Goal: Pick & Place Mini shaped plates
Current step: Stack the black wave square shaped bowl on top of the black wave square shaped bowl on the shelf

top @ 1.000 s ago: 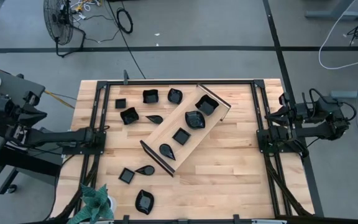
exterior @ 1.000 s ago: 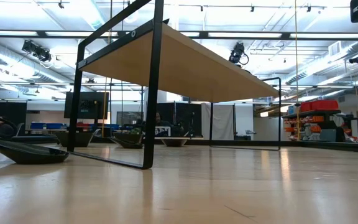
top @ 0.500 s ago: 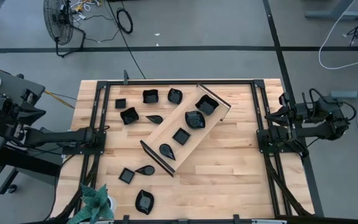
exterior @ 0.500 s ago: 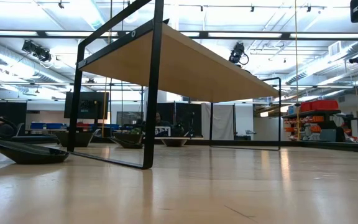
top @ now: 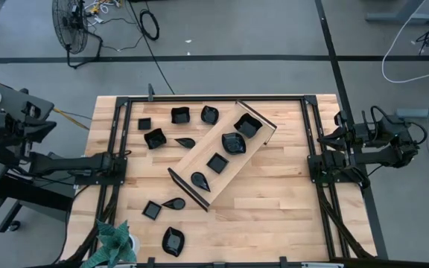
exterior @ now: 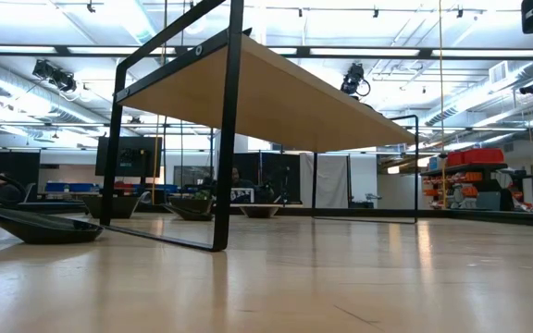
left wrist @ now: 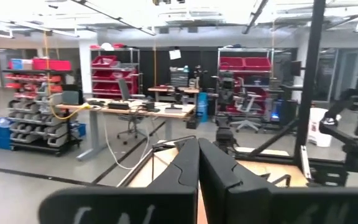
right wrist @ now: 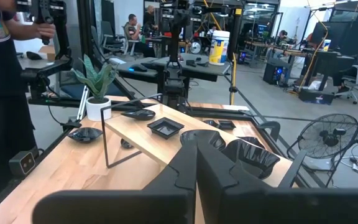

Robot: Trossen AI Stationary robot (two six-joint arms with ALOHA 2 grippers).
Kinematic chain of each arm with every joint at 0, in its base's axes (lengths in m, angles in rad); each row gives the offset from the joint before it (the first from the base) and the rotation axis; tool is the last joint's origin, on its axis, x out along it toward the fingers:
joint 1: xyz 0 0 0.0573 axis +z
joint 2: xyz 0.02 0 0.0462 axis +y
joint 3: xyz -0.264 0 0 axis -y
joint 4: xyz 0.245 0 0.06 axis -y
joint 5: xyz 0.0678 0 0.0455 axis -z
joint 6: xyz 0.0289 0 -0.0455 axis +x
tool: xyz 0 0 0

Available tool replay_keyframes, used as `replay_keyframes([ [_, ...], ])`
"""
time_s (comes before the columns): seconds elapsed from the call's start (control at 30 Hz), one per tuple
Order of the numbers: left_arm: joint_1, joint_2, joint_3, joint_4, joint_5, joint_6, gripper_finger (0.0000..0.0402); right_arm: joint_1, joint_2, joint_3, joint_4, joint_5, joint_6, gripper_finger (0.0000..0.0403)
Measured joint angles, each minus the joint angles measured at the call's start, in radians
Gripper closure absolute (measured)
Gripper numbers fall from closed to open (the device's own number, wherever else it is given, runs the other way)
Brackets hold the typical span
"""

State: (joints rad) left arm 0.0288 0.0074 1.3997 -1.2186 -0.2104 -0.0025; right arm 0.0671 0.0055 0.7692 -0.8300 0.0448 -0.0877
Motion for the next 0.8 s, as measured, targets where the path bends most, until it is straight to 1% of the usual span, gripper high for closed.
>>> replay_keyframes([
  [0.13,0.000,0.001,-0.026,0.041,0.002,-0.001,0.0398,0.000,0.000,0.000,0.000,0.000,0.000,0.0392],
  [0.4,0.007,0.006,-0.090,0.096,0.079,-0.005,0.0399,0.000,0.000,0.000,0.000,0.000,0.000,0.0392],
  [0.67,0.010,0.092,-0.091,0.111,0.084,-0.001,0.0400,0.000,0.000,0.001,0.000,0.000,0.000,0.0392],
  [0.8,0.010,0.146,-0.091,0.111,0.084,0.060,0.0400,0.000,0.000,0.001,0.000,0.000,0.000,0.0392],
])
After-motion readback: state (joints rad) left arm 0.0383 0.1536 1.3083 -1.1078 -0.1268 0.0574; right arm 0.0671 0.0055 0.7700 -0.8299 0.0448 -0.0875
